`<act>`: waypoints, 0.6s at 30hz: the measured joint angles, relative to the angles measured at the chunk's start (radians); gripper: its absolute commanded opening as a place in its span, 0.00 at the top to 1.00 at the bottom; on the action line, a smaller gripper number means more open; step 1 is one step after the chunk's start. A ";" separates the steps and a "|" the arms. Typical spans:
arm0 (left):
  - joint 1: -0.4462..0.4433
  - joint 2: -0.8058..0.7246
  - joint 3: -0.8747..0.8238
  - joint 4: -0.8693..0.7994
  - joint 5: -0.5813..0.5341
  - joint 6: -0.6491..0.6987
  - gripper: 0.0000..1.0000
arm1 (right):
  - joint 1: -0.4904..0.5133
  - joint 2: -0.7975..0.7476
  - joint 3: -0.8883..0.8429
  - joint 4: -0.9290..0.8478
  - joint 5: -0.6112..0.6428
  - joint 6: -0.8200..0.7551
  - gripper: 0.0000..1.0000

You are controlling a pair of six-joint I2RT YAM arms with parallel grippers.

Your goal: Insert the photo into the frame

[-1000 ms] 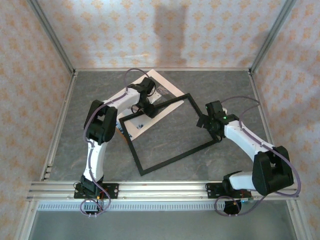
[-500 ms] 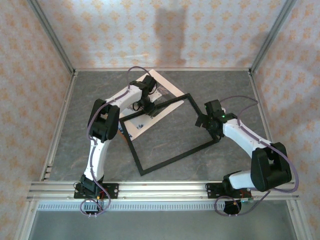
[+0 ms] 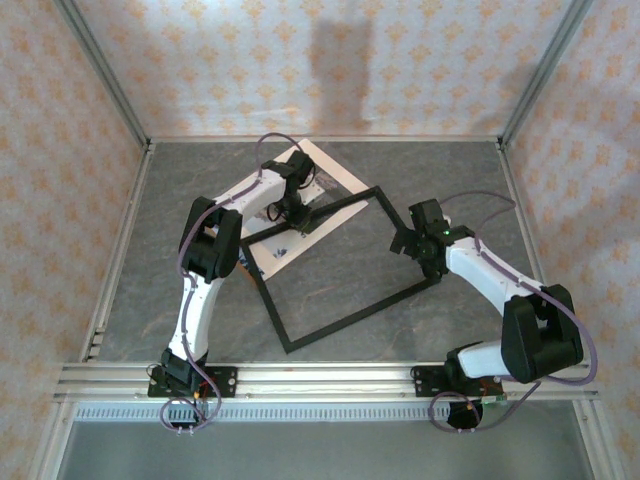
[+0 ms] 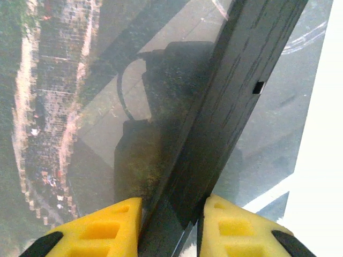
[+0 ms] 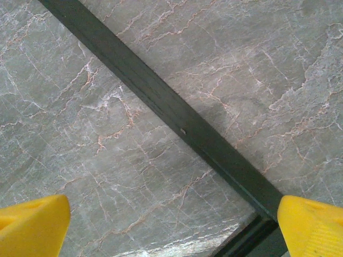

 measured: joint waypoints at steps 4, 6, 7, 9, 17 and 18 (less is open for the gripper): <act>-0.001 0.000 0.000 -0.012 0.023 -0.006 0.84 | 0.000 0.000 0.025 -0.019 0.001 -0.004 0.00; -0.001 -0.004 0.000 -0.015 0.032 -0.023 0.87 | 0.000 0.000 0.050 -0.032 0.002 -0.012 0.00; -0.001 -0.006 -0.003 -0.014 0.039 -0.032 0.88 | 0.000 0.000 0.062 -0.038 0.002 -0.017 0.01; -0.001 -0.021 -0.022 -0.012 0.049 -0.072 0.90 | 0.000 0.000 0.090 -0.053 0.010 -0.031 0.01; -0.012 -0.119 -0.147 0.084 0.084 -0.329 0.94 | -0.003 0.066 0.219 -0.119 0.035 -0.088 0.01; -0.018 -0.128 -0.154 0.103 0.083 -0.364 0.94 | -0.005 0.082 0.235 -0.125 0.035 -0.095 0.01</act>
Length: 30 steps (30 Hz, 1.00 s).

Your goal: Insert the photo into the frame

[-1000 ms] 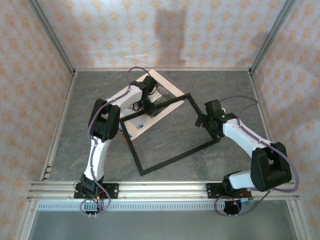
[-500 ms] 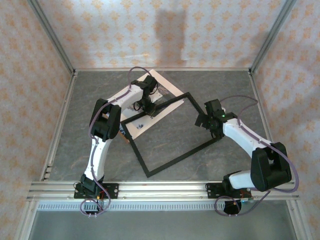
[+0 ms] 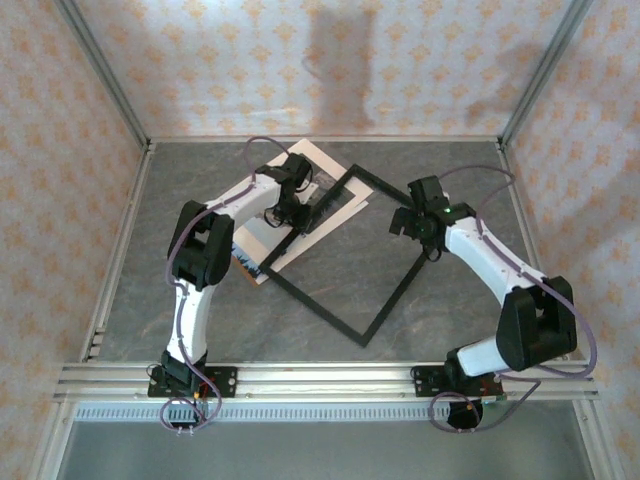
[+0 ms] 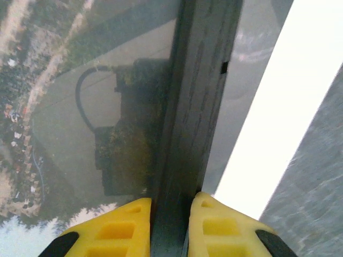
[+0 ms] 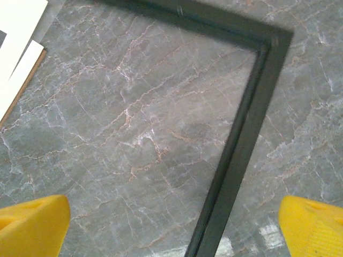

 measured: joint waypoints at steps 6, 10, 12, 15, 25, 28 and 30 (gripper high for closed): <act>-0.075 -0.004 -0.003 0.112 -0.004 -0.171 0.94 | -0.015 0.076 0.060 -0.027 -0.005 -0.029 0.01; -0.143 0.027 0.029 0.152 -0.003 -0.249 0.94 | -0.020 0.101 0.075 -0.034 -0.005 -0.037 0.01; -0.174 0.063 0.062 0.169 0.003 -0.277 0.94 | -0.026 0.101 0.076 -0.039 -0.004 -0.038 0.01; -0.217 0.109 0.085 0.204 0.014 -0.324 0.93 | -0.050 0.101 0.076 -0.043 -0.003 -0.039 0.01; -0.331 0.139 0.085 0.343 0.008 -0.507 0.74 | -0.108 0.094 0.067 -0.044 0.020 -0.037 0.01; -0.341 0.143 0.083 0.362 0.014 -0.524 0.61 | -0.108 0.093 0.066 -0.040 0.021 -0.026 0.00; -0.334 0.134 0.066 0.383 0.015 -0.520 0.51 | -0.108 0.092 0.062 -0.023 0.014 -0.006 0.01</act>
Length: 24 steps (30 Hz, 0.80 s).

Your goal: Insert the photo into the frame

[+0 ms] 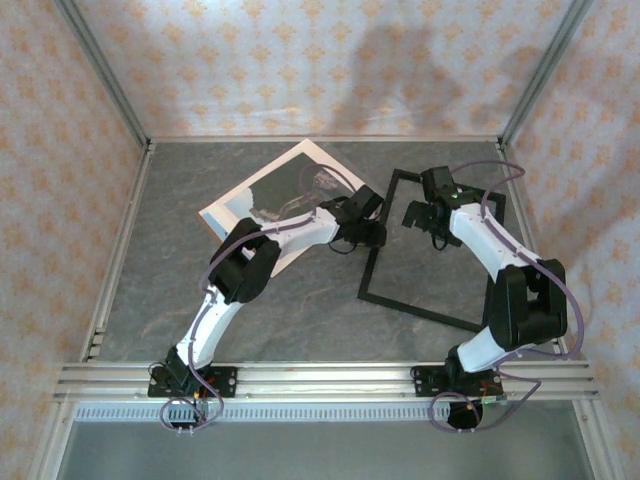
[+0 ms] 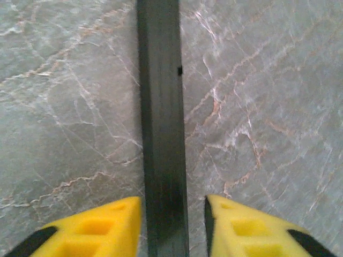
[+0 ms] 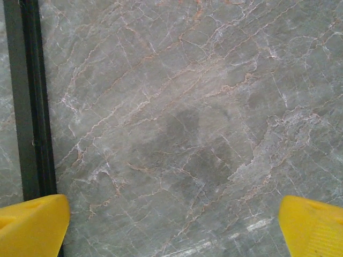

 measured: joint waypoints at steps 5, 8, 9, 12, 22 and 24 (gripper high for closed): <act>0.101 -0.166 -0.209 0.023 0.003 0.045 0.41 | 0.032 -0.025 -0.026 0.089 -0.036 0.068 0.02; 0.240 -0.323 -0.322 0.021 -0.014 0.092 0.34 | 0.132 0.006 -0.004 0.151 -0.061 0.105 0.02; 0.294 -0.364 -0.336 0.019 -0.026 0.107 0.33 | 0.168 0.035 0.019 0.161 -0.071 0.113 0.02; 0.473 -0.436 -0.326 0.020 -0.054 0.161 0.30 | 0.277 0.174 0.138 0.206 -0.095 0.136 0.03; 0.785 -0.138 -0.062 -0.138 -0.087 0.294 0.11 | 0.412 0.472 0.363 0.258 -0.130 0.224 0.05; 0.811 -0.059 0.018 -0.192 -0.086 0.312 0.10 | 0.425 0.503 0.382 0.259 -0.131 0.239 0.05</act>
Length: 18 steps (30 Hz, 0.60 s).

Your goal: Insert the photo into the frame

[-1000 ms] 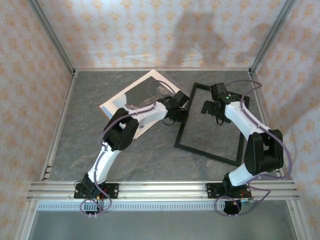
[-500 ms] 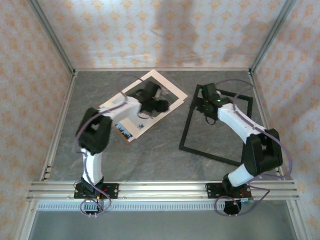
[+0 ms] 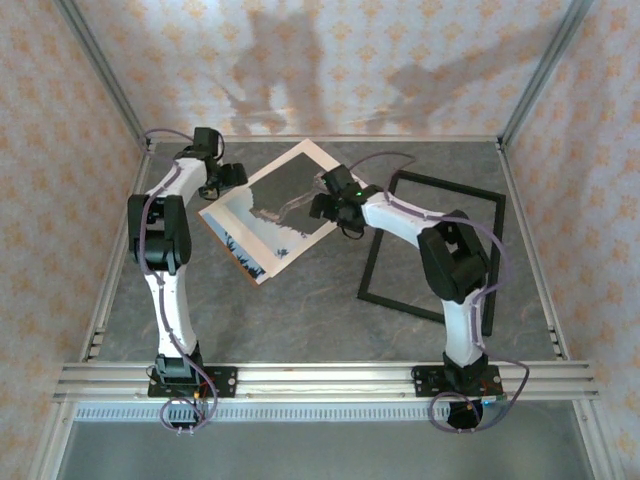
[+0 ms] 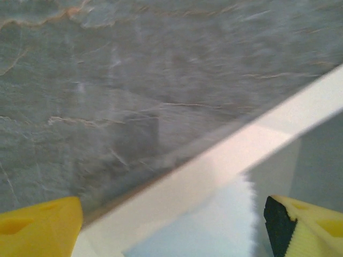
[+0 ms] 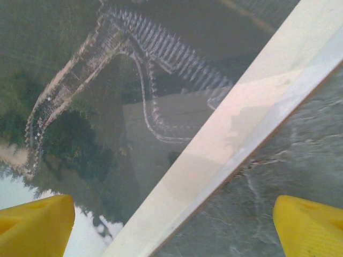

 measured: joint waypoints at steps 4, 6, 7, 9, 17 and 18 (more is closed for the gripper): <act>0.038 0.116 0.134 -0.092 0.015 0.026 0.10 | 0.019 0.040 0.010 0.008 -0.003 0.035 0.05; 0.046 0.133 0.154 -0.115 0.029 0.035 0.11 | 0.021 0.053 0.011 0.009 -0.005 0.051 0.04; 0.047 0.133 0.156 -0.122 0.038 0.037 0.13 | 0.021 0.061 0.014 0.008 -0.007 0.059 0.04; 0.047 0.126 0.147 -0.130 0.053 0.043 0.16 | 0.020 0.082 0.031 0.009 -0.008 0.071 0.04; 0.051 -0.111 -0.256 0.050 0.086 0.016 0.26 | 0.017 0.130 0.102 -0.003 -0.021 0.102 0.03; 0.055 -0.151 -0.320 0.067 0.086 0.009 0.27 | 0.013 0.132 0.105 -0.004 -0.019 0.105 0.03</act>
